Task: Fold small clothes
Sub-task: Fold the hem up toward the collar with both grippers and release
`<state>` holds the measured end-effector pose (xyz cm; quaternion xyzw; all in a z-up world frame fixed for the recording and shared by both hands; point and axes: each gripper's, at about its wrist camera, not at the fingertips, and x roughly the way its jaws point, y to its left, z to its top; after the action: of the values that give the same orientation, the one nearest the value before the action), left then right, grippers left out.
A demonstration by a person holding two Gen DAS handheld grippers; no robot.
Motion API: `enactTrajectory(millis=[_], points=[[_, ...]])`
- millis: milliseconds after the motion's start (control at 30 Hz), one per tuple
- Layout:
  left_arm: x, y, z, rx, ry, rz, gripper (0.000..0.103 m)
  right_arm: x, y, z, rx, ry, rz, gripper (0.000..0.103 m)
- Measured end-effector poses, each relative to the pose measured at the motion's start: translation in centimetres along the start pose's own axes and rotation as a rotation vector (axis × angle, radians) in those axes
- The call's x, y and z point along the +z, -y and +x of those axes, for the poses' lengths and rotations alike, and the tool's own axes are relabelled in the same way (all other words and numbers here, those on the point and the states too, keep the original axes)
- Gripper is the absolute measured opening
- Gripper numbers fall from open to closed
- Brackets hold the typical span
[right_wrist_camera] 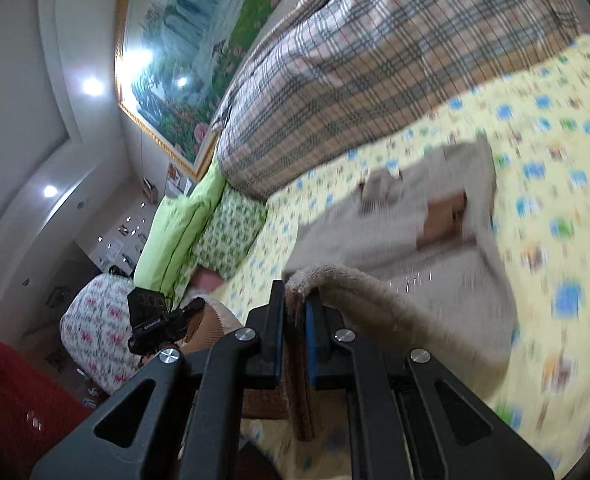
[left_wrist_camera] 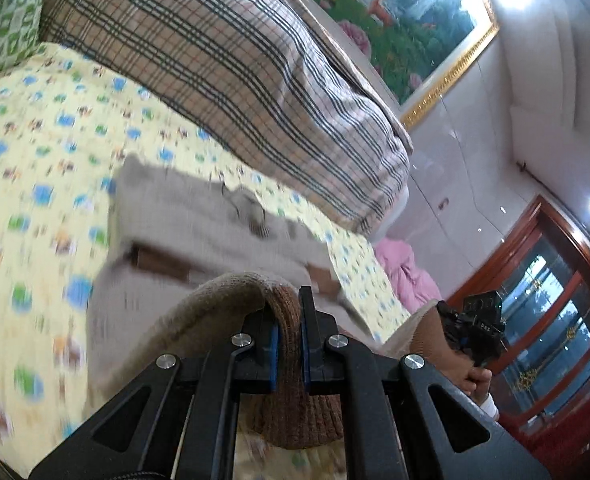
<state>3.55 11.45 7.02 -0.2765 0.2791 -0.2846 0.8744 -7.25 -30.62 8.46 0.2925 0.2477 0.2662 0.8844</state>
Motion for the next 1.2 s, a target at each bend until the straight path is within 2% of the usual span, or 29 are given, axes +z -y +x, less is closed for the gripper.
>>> enactTrajectory(millis=[200, 333, 533, 667, 733, 767, 833, 867, 900, 967, 1000, 1067, 1133, 1200], points=[[5.4, -3.5, 5.2, 0.012, 0.044, -0.036, 0.006, 5.8, 3.7, 3.4, -0.061, 0.078, 0.045, 0.01], [7.8, -6.6, 8.7, 0.06, 0.031, -0.056, 0.006, 8.3, 7.1, 5.9, -0.114, 0.108, 0.097, 0.01], [9.5, -11.1, 14.2, 0.153, -0.021, -0.079, 0.006, 10.2, 12.4, 9.9, -0.225, 0.104, 0.195, 0.01], [9.6, -13.6, 17.0, 0.225, -0.075, -0.099, 0.008, 10.8, 15.4, 11.9, -0.329, 0.067, 0.238, 0.01], [9.3, -14.4, 18.0, 0.254, -0.113, -0.106, 0.012, 10.8, 16.8, 12.9, -0.365, 0.032, 0.283, 0.011], [9.1, -14.6, 18.1, 0.259, -0.125, -0.108, 0.017, 10.6, 17.2, 13.1, -0.382, 0.015, 0.304, 0.014], [8.6, -14.1, 17.3, 0.272, -0.129, -0.096, 0.033, 10.4, 17.8, 13.1, -0.402, -0.014, 0.343, 0.02], [8.3, -13.6, 16.7, 0.274, -0.128, -0.089, 0.043, 10.3, 17.8, 12.7, -0.407, -0.013, 0.351, 0.027], [7.9, -12.8, 15.9, 0.263, -0.13, -0.077, 0.048, 10.2, 17.3, 11.7, -0.412, 0.011, 0.34, 0.035], [6.5, -10.8, 14.4, 0.232, -0.149, -0.038, 0.05, 10.0, 16.0, 10.1, -0.44, 0.041, 0.294, 0.046], [5.7, -9.7, 14.1, 0.216, -0.171, -0.015, 0.05, 9.7, 14.7, 9.2, -0.452, 0.052, 0.249, 0.047], [3.4, -7.0, 14.7, 0.15, -0.236, 0.029, 0.054, 8.9, 12.5, 9.1, -0.404, 0.045, 0.18, 0.047], [1.4, -4.9, 16.5, 0.108, -0.311, 0.073, 0.055, 7.7, 10.3, 11.1, -0.319, -0.044, 0.092, 0.047], [-0.2, -3.2, 19.2, 0.074, -0.397, 0.122, 0.055, 5.8, 7.7, 15.3, -0.259, -0.231, -0.031, 0.047]])
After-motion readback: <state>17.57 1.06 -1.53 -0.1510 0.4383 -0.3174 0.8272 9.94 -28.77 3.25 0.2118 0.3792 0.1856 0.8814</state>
